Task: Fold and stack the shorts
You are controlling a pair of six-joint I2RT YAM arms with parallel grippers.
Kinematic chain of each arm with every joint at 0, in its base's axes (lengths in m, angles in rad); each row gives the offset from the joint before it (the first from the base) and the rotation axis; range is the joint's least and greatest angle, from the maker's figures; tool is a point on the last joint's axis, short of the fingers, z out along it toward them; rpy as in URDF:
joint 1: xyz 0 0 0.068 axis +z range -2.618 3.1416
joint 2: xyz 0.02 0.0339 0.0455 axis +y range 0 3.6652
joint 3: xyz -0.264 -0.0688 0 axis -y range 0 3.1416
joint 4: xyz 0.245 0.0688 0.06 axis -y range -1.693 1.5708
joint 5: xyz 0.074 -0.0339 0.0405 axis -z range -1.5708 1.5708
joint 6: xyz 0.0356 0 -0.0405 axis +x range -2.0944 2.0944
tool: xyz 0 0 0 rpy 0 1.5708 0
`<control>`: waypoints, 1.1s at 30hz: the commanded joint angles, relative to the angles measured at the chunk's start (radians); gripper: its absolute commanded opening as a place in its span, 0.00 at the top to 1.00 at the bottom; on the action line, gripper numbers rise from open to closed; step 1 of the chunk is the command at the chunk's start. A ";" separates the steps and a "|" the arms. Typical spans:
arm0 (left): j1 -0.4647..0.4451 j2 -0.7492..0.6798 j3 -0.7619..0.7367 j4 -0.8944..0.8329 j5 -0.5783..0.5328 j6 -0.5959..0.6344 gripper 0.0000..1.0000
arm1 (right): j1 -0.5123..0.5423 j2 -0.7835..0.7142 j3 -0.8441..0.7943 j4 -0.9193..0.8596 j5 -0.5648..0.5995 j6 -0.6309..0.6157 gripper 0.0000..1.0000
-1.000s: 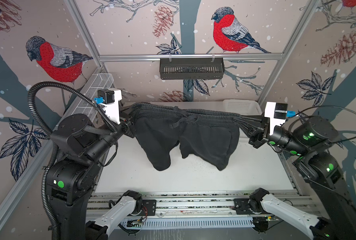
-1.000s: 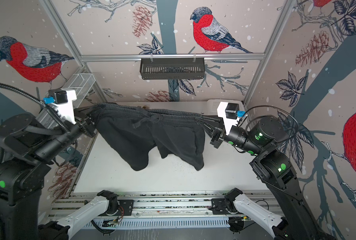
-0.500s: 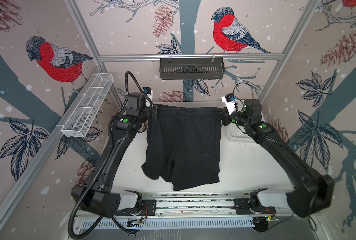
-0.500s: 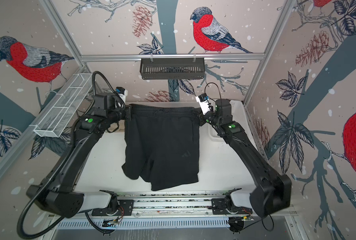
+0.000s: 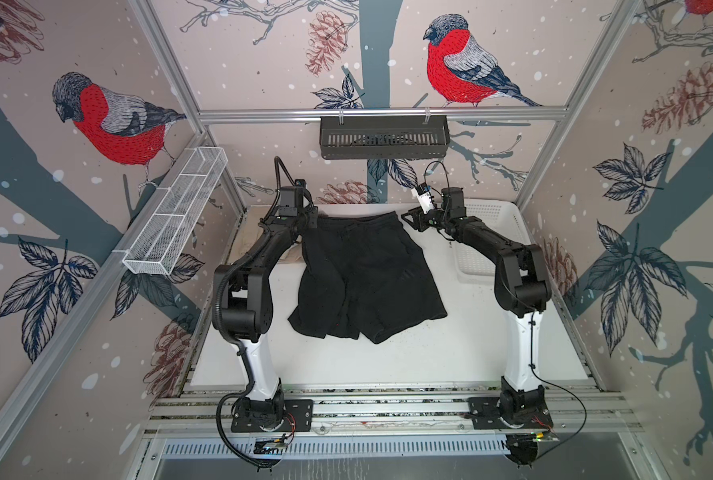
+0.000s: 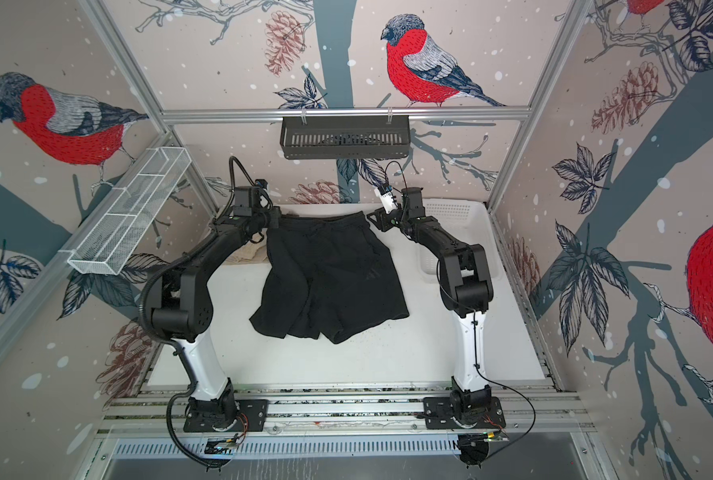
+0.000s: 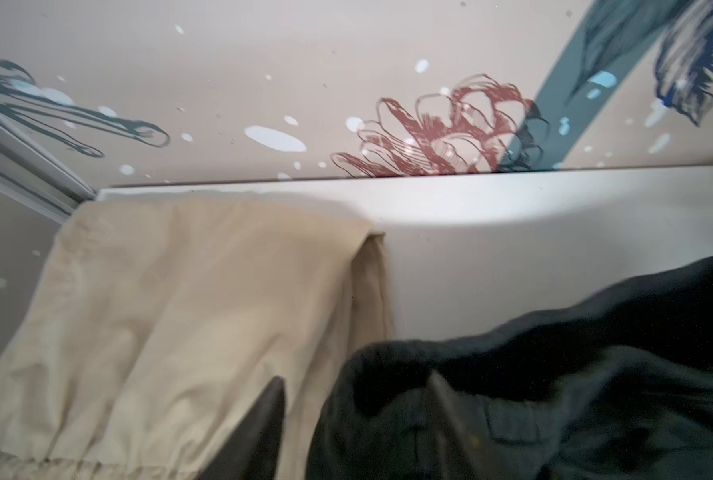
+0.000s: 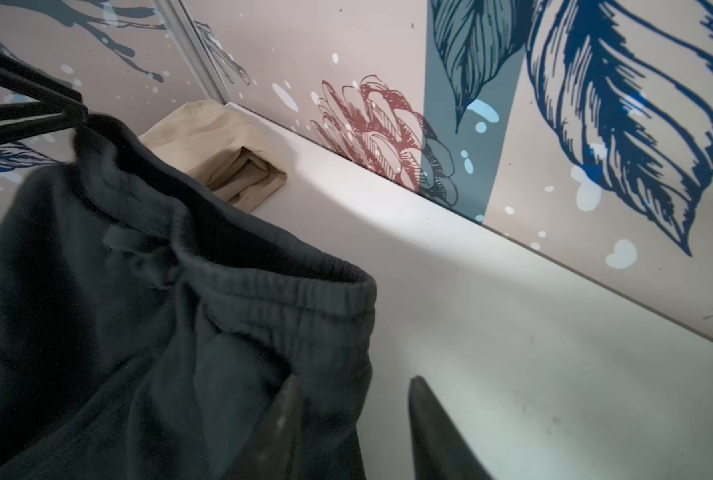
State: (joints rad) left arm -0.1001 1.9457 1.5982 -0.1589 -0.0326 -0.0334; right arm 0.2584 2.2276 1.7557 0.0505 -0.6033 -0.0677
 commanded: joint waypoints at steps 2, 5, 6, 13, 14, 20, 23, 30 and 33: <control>0.000 0.040 0.106 0.013 -0.020 0.003 0.02 | 0.018 0.021 0.065 0.010 0.038 0.052 0.31; 0.000 0.010 0.146 -0.092 0.043 -0.012 0.02 | 0.022 -0.066 0.021 -0.054 0.132 0.089 0.25; 0.000 -0.004 0.152 -0.141 0.074 -0.050 0.02 | 0.026 -0.111 -0.021 -0.078 0.182 0.102 0.25; -0.119 -0.310 -0.289 -0.152 0.229 -0.247 0.03 | 0.095 -0.467 -0.449 -0.224 0.524 0.264 0.24; -0.137 -0.352 -0.348 -0.147 0.226 -0.264 0.02 | 0.101 -0.502 -0.508 -0.213 0.510 0.286 0.24; -0.200 -0.551 -0.607 -0.148 0.166 -0.321 0.02 | 0.140 -0.567 -0.671 -0.215 0.565 0.334 0.25; -0.231 -0.602 -0.744 -0.101 0.194 -0.317 0.03 | 0.112 -0.574 -0.704 -0.201 0.559 0.335 0.25; -0.344 -0.616 -0.899 -0.008 0.272 -0.309 0.03 | 0.036 -0.597 -0.736 -0.235 0.562 0.294 0.25; -0.389 -0.605 -0.931 0.018 0.282 -0.322 0.03 | 0.023 -0.634 -0.753 -0.249 0.575 0.283 0.25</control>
State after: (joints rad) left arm -0.4610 1.3361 0.6868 -0.2100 0.2127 -0.3408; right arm 0.2855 1.6192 1.0126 -0.1860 -0.0479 0.2337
